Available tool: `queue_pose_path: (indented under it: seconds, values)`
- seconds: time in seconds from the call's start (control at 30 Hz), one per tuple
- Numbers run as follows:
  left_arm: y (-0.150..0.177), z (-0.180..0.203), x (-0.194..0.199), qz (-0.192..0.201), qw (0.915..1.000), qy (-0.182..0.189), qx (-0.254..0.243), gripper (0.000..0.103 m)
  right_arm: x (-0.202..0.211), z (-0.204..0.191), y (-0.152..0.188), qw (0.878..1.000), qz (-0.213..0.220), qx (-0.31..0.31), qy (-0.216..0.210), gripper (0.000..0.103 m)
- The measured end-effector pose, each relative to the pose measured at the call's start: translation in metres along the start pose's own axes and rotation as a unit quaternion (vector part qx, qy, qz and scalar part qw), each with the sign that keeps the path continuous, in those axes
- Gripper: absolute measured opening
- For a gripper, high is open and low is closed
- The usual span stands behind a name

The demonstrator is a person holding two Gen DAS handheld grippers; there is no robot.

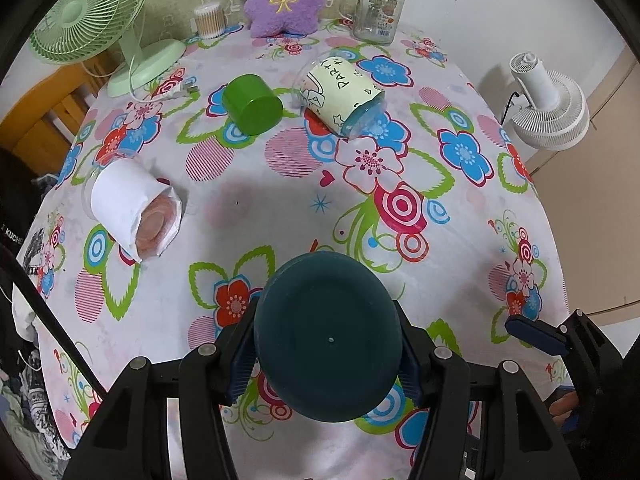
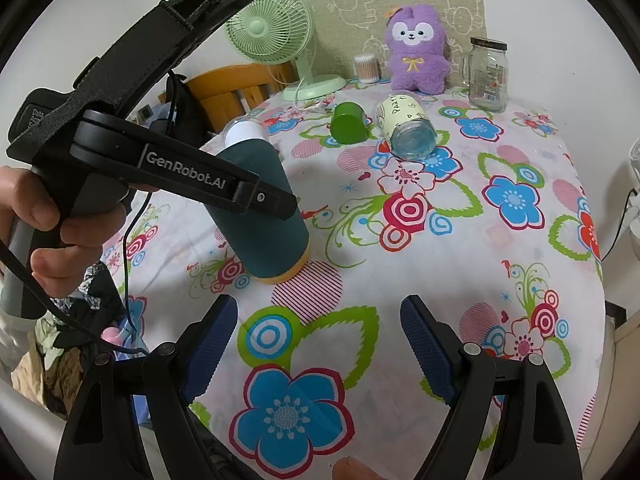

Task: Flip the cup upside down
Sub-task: 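Lower the teal cup rim-first onto the tablecloth and open the left tool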

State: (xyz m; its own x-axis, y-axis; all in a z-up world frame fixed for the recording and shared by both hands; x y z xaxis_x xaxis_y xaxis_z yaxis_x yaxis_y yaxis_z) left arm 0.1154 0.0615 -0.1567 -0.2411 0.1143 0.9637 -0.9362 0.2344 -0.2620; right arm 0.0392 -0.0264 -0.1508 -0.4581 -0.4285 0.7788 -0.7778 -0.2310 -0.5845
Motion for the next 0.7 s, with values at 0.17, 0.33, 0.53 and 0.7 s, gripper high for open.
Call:
queue_pose_path:
  seconds: [0.17,0.33,0.53,0.7]
  values:
    - [-0.001,0.000,0.007,0.005,0.9999,0.016,0.005,0.069,0.001,0.000,-0.002,1.000,0.000,0.001,0.001,0.086]
    - [-0.003,-0.003,0.019,0.017,0.9994,0.029,0.013,0.073,0.005,-0.004,-0.004,1.000,0.004,0.006,0.003,0.086]
    - [-0.003,-0.007,0.031,0.028,0.9984,0.043,0.021,0.077,0.010,-0.009,-0.008,1.000,0.007,0.009,0.002,0.086]
    - [-0.001,-0.010,0.045,0.043,0.9976,0.050,0.020,0.077,0.015,-0.014,-0.014,1.000,0.015,0.013,0.009,0.086]
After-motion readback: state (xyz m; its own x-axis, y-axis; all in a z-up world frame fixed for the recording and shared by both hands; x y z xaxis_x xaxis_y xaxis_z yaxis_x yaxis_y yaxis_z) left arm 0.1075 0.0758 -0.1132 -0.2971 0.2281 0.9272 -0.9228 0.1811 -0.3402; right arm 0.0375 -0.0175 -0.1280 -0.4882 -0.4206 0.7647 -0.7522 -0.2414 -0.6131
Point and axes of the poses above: each gripper's, at about its wrist camera, not at the fingertips, and x roughly against the way its jaws point, z to its right, y to its underside, the point moved 7 cm from there along -x, roughly the way its jaws point, and after that the axes turned 5 degrees about -z, right-handed, at the moved point
